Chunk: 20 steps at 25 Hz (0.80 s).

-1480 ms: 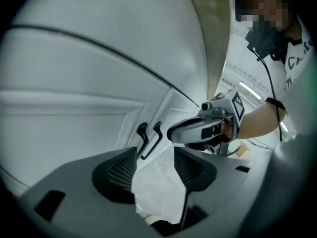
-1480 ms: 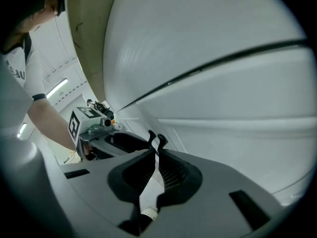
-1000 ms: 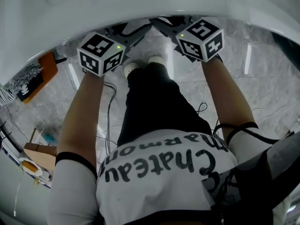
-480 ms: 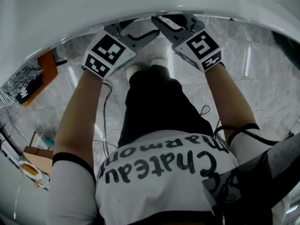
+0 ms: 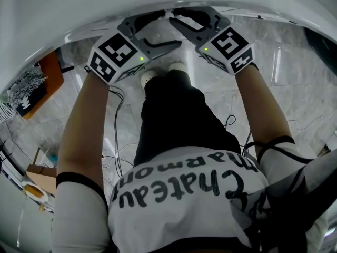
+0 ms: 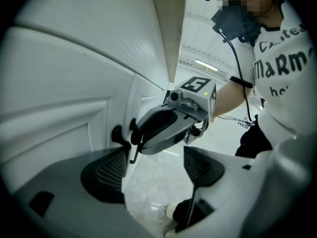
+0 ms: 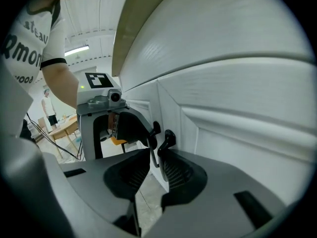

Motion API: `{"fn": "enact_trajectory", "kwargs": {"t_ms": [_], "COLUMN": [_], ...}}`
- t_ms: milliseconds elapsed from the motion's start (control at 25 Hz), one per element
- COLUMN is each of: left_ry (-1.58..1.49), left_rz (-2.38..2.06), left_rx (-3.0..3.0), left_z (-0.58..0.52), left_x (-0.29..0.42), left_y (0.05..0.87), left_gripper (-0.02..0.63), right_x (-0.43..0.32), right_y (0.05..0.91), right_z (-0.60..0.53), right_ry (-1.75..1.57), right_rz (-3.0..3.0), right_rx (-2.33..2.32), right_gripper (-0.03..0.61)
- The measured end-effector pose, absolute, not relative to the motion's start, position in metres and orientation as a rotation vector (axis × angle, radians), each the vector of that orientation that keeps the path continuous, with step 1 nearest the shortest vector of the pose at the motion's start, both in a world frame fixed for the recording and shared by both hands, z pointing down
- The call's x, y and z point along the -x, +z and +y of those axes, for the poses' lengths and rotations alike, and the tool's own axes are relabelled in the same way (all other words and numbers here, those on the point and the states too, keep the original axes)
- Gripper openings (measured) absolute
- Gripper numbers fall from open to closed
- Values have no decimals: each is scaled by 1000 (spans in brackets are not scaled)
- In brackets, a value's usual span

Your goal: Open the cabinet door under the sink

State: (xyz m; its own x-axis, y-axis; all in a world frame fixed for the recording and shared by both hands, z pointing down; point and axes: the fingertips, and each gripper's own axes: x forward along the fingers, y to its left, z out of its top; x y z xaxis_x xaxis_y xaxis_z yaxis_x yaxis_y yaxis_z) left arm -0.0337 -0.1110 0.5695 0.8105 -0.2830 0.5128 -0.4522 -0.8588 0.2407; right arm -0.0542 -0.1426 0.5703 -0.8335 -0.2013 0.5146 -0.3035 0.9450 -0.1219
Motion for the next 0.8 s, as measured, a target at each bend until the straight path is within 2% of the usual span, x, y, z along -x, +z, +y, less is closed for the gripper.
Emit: {"fn": "enact_trajectory", "kwargs": {"t_ms": [360, 800], "left_ry": [774, 891], "left_rz": [-489, -462], "left_rx": [-2612, -2533], "left_z": [-85, -68], "left_x": [31, 27], "left_y": [571, 575], "left_gripper": [339, 342], "right_x": [49, 38], "right_y": [571, 574], "right_z": [-124, -103], "right_ry": [295, 306], "right_rz": [-2490, -2395], "right_rx": [-324, -274], "right_gripper": [69, 87]}}
